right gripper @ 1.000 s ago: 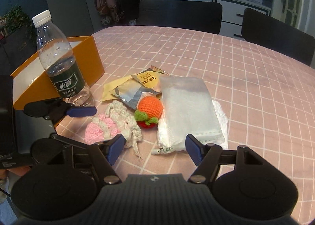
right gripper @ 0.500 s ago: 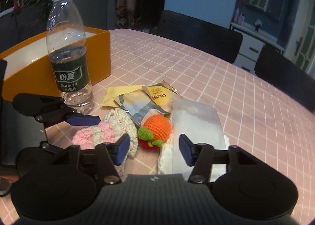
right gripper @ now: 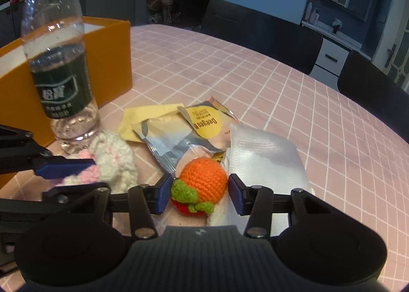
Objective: Organize soft objects
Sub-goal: 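Grasp the pink crocheted item with the left tool while the right tool grasps the orange crocheted fruit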
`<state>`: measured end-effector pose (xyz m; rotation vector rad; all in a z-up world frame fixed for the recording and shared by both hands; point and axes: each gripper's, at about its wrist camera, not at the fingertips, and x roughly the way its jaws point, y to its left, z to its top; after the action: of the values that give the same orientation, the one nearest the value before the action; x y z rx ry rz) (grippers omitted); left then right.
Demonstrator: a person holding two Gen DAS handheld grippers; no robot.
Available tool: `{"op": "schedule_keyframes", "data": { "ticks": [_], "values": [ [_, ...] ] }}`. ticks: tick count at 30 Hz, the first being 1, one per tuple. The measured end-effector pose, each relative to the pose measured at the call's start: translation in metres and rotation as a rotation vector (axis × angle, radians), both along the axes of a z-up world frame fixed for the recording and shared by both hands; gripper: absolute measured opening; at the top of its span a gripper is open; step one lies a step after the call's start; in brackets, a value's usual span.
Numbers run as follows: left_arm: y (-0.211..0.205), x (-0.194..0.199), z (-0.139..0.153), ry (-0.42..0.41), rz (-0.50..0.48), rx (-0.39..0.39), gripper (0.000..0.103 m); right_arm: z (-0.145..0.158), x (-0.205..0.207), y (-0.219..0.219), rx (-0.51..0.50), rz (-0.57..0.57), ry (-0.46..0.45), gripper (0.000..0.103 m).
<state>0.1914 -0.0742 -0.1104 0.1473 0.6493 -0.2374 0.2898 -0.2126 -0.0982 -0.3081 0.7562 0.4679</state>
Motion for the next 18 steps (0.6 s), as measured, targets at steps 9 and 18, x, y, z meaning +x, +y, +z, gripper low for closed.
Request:
{"op": "schedule_keyframes", "data": {
  "ticks": [9, 18],
  "values": [
    [0.010, -0.012, 0.009, -0.005, 0.015, -0.050, 0.021, 0.017, -0.013, 0.003, 0.008, 0.008, 0.005, 0.041],
    [0.014, -0.044, 0.039, -0.057, -0.018, -0.104, 0.020, 0.050, -0.050, -0.006, 0.059, -0.005, 0.073, 0.041]
  ]
}}
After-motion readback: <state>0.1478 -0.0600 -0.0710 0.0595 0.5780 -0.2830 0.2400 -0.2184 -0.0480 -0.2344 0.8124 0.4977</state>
